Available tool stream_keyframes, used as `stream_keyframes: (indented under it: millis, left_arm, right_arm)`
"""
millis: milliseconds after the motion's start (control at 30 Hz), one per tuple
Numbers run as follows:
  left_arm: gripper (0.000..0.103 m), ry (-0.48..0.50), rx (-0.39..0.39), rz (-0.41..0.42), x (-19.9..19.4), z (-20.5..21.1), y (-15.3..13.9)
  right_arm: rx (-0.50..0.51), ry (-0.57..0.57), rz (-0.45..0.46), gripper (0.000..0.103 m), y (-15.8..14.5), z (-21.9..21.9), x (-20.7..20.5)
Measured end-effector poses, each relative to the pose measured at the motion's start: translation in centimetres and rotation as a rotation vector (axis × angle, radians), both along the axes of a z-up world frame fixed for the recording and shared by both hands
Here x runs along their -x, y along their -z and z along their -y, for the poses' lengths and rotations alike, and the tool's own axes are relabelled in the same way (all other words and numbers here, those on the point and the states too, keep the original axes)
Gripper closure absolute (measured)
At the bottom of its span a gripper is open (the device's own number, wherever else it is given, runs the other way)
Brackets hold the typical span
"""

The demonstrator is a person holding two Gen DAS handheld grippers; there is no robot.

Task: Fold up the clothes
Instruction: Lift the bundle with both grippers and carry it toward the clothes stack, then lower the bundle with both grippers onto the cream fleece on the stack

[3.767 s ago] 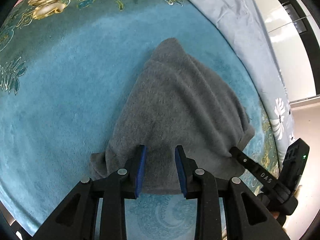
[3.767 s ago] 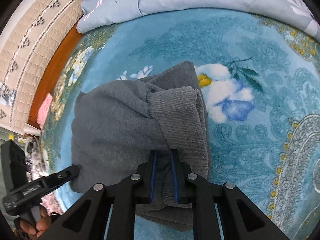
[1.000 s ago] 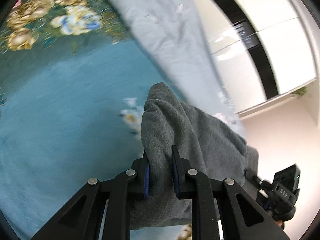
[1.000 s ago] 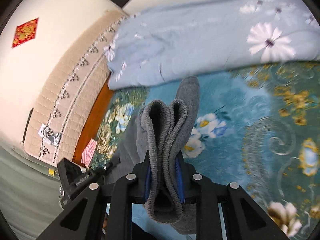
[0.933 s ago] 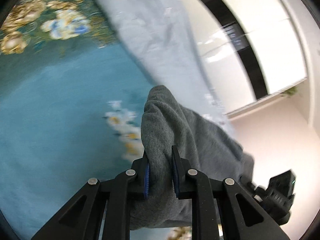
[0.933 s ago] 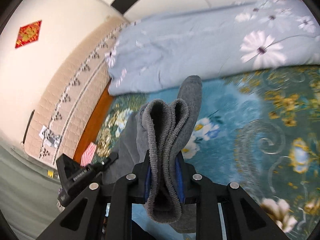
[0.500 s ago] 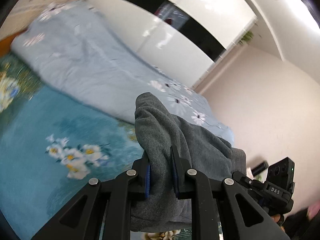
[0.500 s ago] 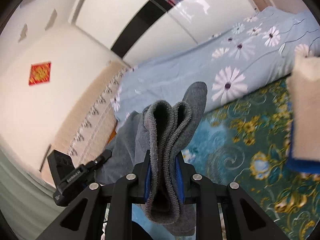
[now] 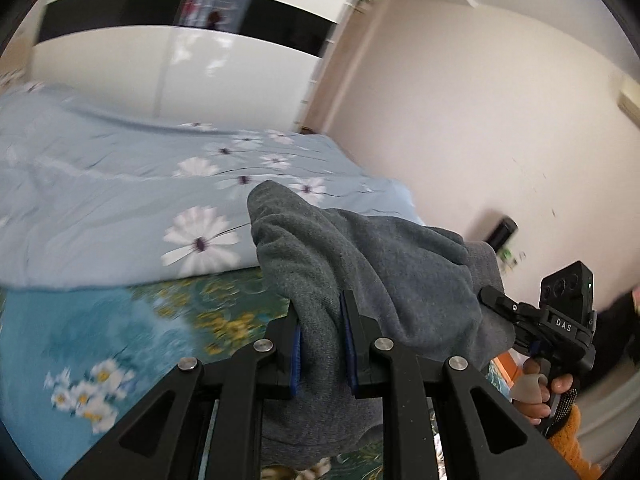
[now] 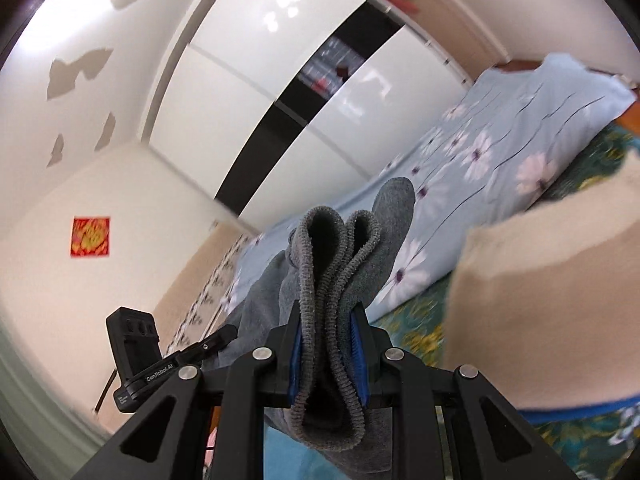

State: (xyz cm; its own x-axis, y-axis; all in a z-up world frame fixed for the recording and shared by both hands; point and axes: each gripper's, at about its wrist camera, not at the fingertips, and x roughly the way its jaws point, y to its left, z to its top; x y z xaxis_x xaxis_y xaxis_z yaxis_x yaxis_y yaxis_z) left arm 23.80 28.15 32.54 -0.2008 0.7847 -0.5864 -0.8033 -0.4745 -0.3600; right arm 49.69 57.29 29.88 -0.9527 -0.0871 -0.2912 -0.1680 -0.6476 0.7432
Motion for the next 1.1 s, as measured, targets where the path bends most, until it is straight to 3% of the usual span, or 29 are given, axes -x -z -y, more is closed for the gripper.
stream_keyframes:
  millis: [233,533,867,1000,1100]
  left_arm:
    - [0.085,0.153,0.066,0.018,-4.1,-9.6,0.9]
    - [0.085,0.226,0.134,0.044,-6.8,-16.4,3.7]
    - [0.085,0.219,0.117,0.121,-6.4,-19.5,7.2]
    - [0.085,0.204,0.176,0.103,-6.3,-20.1,9.1]
    - [0.085,0.179,0.186,0.135,-5.6,-19.6,10.6]
  right_arm:
    - [-0.025,0.104,0.016,0.080,0.1,-5.7,-5.1]
    - [0.007,0.157,0.048,0.081,2.7,-10.1,-7.3]
    - [0.052,0.213,0.069,0.081,6.3,-13.0,-8.5]
    - [0.123,0.250,0.132,0.081,9.1,-14.2,-8.4]
    - [0.142,0.264,0.156,0.081,10.0,-14.6,-8.4]
